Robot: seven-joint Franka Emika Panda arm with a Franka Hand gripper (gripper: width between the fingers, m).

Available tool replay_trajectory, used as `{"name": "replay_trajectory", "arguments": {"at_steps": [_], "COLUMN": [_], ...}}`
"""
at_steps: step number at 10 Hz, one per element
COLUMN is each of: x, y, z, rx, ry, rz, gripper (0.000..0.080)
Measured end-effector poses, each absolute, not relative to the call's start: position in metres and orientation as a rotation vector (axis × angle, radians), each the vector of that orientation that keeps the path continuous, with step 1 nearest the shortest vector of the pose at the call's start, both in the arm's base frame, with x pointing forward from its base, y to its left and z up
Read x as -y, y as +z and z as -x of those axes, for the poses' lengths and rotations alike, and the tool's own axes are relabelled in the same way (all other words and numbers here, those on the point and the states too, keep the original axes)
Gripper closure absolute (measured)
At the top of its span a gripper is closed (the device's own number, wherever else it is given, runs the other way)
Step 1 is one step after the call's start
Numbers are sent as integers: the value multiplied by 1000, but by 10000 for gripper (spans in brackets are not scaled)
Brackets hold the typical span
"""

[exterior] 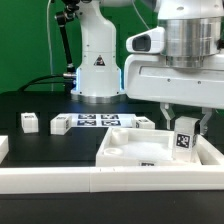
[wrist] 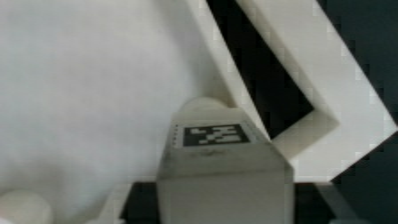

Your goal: Assemble square table

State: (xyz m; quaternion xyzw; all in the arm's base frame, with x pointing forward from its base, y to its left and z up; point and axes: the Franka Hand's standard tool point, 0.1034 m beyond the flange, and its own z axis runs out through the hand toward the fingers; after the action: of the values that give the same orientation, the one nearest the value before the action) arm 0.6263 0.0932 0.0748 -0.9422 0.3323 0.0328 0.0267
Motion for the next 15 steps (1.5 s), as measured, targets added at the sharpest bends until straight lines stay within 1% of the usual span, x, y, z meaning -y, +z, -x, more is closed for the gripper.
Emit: {"name": "replay_trajectory", "arguments": {"at_steps": [2, 3, 4, 5, 6, 7, 9, 13, 15], "x": [-90, -91, -93, -97, -101, -106, -110, -111, -126], "y": [75, 75, 75, 77, 78, 79, 79, 78, 76], "z": [-626, -626, -626, -625, -623, -620, -614, -614, -605], "rx": [-1068, -1060, -1006, -923, -803, -707, -515, -541, -440], "ry": [103, 103, 101, 96, 77, 68, 67, 65, 33], "rz": [2904, 2906, 2924, 2951, 2988, 3014, 3043, 3042, 3054], "gripper": [508, 409, 270, 188, 188, 157, 151, 150, 150]}}
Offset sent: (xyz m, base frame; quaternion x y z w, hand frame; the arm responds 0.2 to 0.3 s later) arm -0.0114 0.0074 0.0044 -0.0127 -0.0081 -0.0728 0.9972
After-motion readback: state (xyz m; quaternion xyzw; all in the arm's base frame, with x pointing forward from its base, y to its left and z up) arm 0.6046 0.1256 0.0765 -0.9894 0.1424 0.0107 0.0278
